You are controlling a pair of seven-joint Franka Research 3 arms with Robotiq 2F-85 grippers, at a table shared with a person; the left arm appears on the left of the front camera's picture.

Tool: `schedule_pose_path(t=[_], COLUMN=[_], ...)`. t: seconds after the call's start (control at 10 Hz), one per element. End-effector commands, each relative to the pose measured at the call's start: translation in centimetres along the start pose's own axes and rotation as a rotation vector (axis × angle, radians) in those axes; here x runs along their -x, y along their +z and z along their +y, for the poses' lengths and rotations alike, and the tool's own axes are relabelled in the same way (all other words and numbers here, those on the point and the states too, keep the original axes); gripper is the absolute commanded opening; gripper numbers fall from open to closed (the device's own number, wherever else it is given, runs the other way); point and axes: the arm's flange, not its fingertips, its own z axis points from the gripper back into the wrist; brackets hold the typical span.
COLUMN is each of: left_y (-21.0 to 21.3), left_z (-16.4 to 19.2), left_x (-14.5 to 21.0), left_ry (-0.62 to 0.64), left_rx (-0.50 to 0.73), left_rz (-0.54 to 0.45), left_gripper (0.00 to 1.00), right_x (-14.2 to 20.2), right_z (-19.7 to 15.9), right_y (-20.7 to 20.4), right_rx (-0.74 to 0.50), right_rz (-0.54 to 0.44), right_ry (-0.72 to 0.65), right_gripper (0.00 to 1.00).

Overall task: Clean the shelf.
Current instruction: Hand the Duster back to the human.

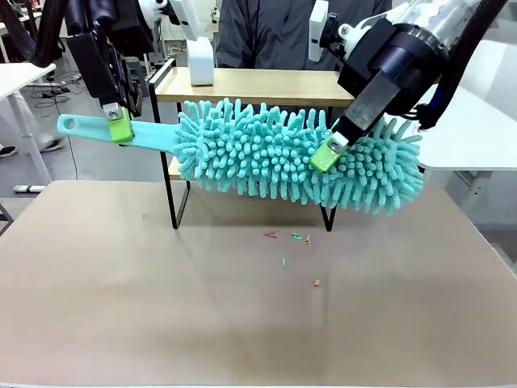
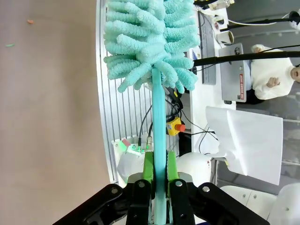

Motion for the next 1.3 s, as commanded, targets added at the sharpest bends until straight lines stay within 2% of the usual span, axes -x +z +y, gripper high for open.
schedule_pose_path(t=[0.0,0.1,0.2,0.3,0.4,0.8,0.9,1.0,1.1,1.2], left_y=[-0.2,-0.2,-0.2,-0.3,-0.3,-0.1,0.7,2.0,3.5,4.8], left_z=[-0.3,-0.4,-0.4,-0.4,-0.3,-0.4,-0.5,-0.7,-0.8,-1.0], left_x=[0.4,0.4,0.5,0.5,0.5,0.7,1.5,3.4,6.5,10.1], left_ry=[-0.02,-0.022,-0.023,-0.021,-0.019,-0.012,0.009,0.017,0.036,0.07], left_rx=[0.0,0.0,-0.001,-0.002,0.003,-0.013,-0.04,-0.057,-0.064,-0.089], left_rz=[-0.011,-0.012,-0.011,-0.009,-0.007,-0.038,-0.084,-0.169,-0.292,-0.439], left_gripper=[0.12,0.12,0.12,0.12,0.12,0.12,0.69,0.69,1.0,0.73], right_x=[0.3,0.3,0.3,0.4,0.4,0.6,0.7,1.2,1.9,2.9], right_z=[-0.3,-0.3,-0.3,-0.3,-0.4,-0.4,-0.3,-0.3,-0.3,-0.4], right_y=[-0.5,-0.4,-0.4,-0.4,-0.4,-0.2,0.0,0.6,1.6,2.9], right_rx=[0.008,0.005,0.004,-0.005,-0.035,-0.058,-0.061,-0.053,-0.05,-0.041], right_rz=[-0.003,-0.009,-0.017,-0.02,-0.028,-0.022,-0.024,-0.036,-0.059,-0.096], right_ry=[0.037,0.04,0.042,0.046,0.055,0.06,0.058,0.049,0.039,0.022], right_gripper=[0.0,0.0,0.16,0.06,0.0,0.0,0.0,0.0,0.0,0.0])
